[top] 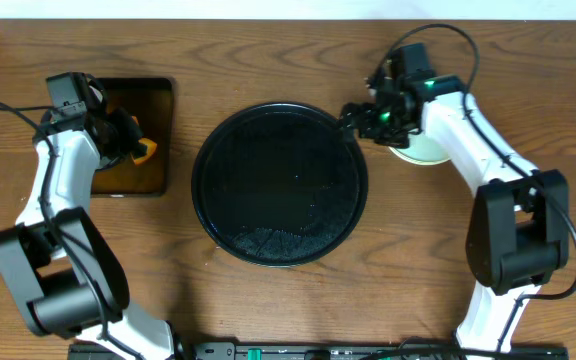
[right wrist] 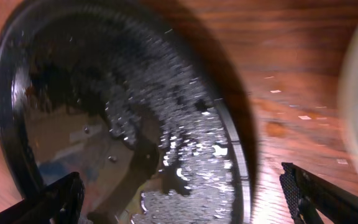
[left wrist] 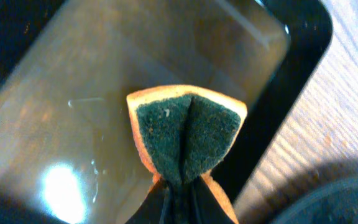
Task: Clean dirty plates on tray and stack at the side
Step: 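Release the plate stack and raise the right gripper away from it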
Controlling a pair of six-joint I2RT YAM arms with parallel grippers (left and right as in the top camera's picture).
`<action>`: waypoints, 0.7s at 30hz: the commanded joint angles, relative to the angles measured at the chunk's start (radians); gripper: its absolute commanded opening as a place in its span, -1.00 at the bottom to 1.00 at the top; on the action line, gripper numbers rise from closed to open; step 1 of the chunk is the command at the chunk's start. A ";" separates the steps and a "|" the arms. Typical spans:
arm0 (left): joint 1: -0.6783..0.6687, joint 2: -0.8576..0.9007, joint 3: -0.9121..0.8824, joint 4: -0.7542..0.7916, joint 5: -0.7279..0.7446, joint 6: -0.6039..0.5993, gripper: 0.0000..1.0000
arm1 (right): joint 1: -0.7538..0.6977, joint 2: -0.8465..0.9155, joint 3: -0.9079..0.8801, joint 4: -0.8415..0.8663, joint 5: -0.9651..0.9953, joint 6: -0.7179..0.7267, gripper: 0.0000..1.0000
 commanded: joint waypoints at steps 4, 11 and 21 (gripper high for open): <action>0.007 0.072 -0.010 0.086 -0.013 0.026 0.16 | 0.108 -0.017 0.008 0.007 0.040 -0.015 0.99; 0.031 0.038 -0.009 0.074 -0.001 0.017 0.48 | 0.152 -0.031 0.008 -0.005 0.035 -0.007 0.99; 0.033 -0.278 -0.009 0.005 0.286 -0.009 0.48 | 0.105 -0.259 0.008 -0.102 0.040 -0.028 0.99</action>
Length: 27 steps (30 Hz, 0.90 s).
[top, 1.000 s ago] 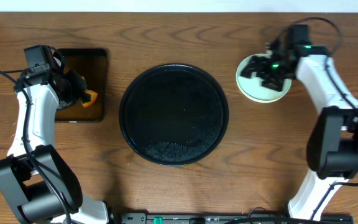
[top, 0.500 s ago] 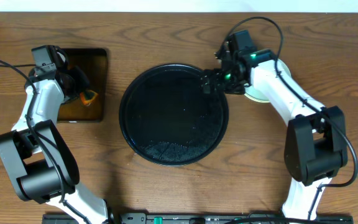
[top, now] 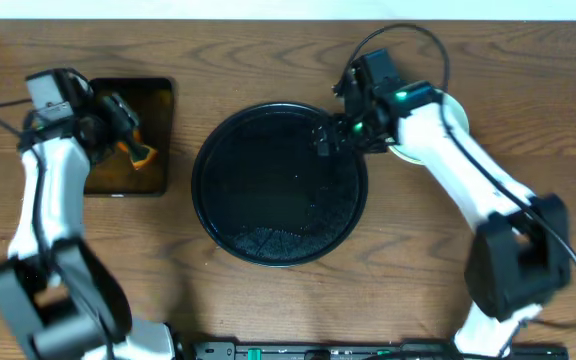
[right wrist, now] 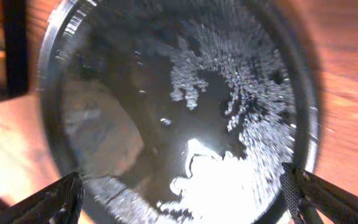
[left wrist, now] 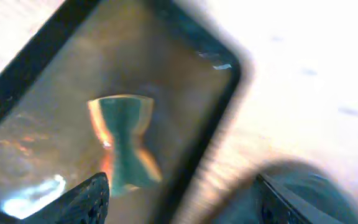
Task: Clean dirty plates on tray and stack at the side
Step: 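Release the plate stack and raise the right gripper away from it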
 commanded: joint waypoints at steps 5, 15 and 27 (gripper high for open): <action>0.002 -0.293 -0.002 -0.214 0.191 0.003 0.48 | -0.038 -0.262 0.009 -0.160 0.005 -0.100 0.98; 0.002 -0.404 -0.002 -0.451 0.191 0.003 0.69 | 0.014 -0.488 0.006 -0.492 0.285 -0.210 0.98; 0.002 -0.399 -0.002 -0.451 0.191 0.003 0.70 | 0.014 -0.496 0.006 -0.589 0.285 -0.210 0.99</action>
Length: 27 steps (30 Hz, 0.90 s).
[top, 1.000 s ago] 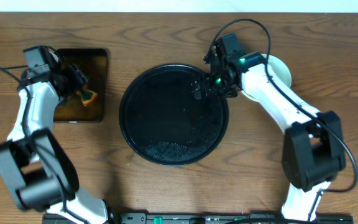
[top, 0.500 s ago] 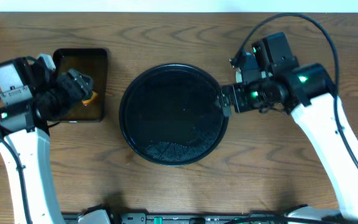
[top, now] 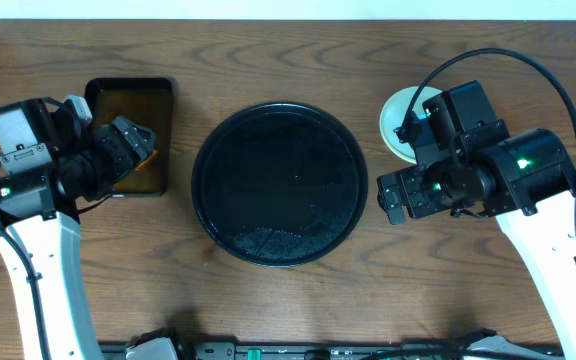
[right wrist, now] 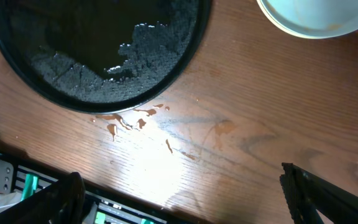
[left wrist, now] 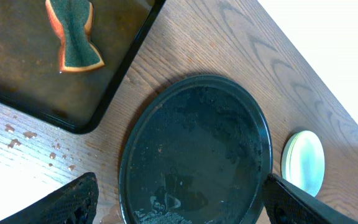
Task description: Clean dirty plates on tray and stack at the side
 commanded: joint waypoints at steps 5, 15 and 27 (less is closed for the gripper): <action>0.002 0.004 -0.002 -0.003 0.013 0.006 0.71 | 0.006 0.001 0.005 -0.003 0.016 -0.013 0.99; 0.002 0.004 -0.002 -0.003 0.013 0.006 0.71 | 0.006 0.001 0.005 -0.007 0.016 -0.013 0.98; 0.002 0.004 -0.002 -0.003 0.013 0.006 0.72 | 0.002 -0.080 -0.119 0.206 0.050 -0.090 0.99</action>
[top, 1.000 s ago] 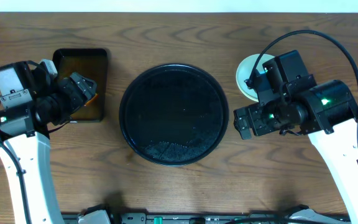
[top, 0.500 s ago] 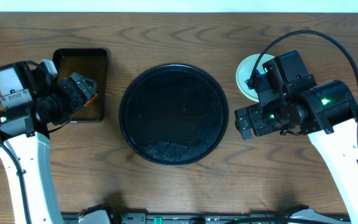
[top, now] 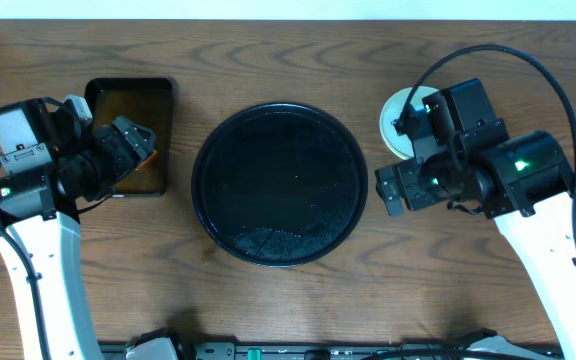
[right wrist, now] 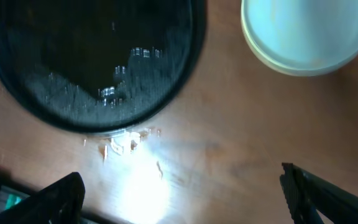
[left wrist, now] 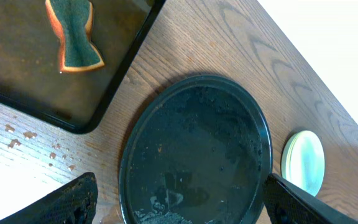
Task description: Clean dirty plates on tray and stack at the side
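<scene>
The round black tray lies wet in the middle of the table, with foam near its front edge and nothing on it. A stack of pale green plates sits on the wood to its right, also seen as plates and plates. The orange and green sponge lies in the rectangular water tray. My left gripper hangs open high above the table. My right gripper is open too, high over the wood in front of the plates. Neither holds anything.
Water drops and spilled spots mark the wood in front of the round tray. More drops lie beside the water tray. A black rail runs along the table's front edge.
The right gripper has shifted slightly, so the plates and the round tray sit a little differently in its view, which is now blurred. The left arm has not moved.
First my left gripper was shut on the sponge over the water tray, with the right one open at the round tray's right rim. Then the sponge lay released in the water. After that both arms stood raised and open, as they do now.
</scene>
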Controlling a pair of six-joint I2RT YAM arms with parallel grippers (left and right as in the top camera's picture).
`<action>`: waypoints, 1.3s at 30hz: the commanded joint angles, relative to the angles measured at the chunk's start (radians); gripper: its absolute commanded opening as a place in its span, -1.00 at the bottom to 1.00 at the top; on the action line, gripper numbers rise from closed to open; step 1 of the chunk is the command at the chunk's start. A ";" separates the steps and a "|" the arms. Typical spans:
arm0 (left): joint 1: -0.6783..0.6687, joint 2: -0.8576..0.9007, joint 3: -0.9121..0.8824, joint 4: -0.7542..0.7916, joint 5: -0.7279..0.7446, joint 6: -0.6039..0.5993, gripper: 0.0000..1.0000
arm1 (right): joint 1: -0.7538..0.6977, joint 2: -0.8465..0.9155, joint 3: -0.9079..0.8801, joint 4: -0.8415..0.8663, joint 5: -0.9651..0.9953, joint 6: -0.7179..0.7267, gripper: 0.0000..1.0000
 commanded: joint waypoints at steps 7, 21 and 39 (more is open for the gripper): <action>0.002 0.004 -0.002 -0.003 0.013 0.006 0.72 | -0.057 -0.285 -0.485 0.475 -0.019 -0.053 0.98; 0.002 0.004 -0.002 -0.003 0.013 0.006 0.72 | -0.257 -0.599 -1.091 1.053 -0.178 -0.053 0.99; 0.002 0.004 -0.002 -0.003 0.013 0.006 0.72 | -0.341 -1.063 -1.485 1.427 -0.178 0.030 0.99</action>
